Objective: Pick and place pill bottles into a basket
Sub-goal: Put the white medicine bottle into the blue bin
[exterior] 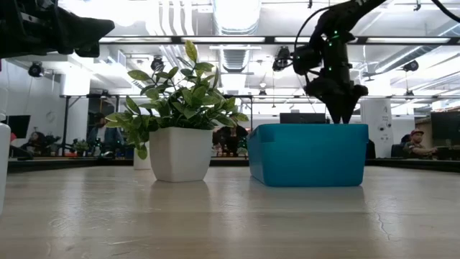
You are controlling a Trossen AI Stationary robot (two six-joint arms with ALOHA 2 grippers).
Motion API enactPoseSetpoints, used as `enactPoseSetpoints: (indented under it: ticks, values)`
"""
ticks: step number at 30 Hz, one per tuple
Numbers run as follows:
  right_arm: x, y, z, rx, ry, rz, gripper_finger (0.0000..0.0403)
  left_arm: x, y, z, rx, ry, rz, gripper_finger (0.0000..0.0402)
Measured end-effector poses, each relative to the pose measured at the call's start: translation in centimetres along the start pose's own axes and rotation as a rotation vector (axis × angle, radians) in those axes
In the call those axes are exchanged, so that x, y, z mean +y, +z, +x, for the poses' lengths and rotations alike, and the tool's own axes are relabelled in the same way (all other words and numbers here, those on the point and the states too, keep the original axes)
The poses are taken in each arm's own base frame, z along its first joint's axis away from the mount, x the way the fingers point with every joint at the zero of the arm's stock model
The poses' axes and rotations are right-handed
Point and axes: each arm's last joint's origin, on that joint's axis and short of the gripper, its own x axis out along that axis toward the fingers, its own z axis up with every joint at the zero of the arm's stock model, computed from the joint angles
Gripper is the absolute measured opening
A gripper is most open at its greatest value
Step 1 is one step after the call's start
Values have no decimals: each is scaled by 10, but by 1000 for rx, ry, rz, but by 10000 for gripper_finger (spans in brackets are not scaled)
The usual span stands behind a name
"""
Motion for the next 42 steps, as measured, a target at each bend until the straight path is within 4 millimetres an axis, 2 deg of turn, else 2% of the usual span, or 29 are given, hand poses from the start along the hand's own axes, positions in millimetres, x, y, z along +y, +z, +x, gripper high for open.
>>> enactPoseSetpoints:
  ticks: [26, 33, 42]
  values:
    - [2, -2, 40, -57, 33, -59, 162, 0, 0, 0, 0, 0, 0, 0]
    - [-2, -2, 42, -63, 27, -46, 161, 0, 0, 0, 0, 0, 0, 0]
    - [0, 5, 35, -90, 53, -45, 153, 0, 0, 0, 0, 0, 0, 0]
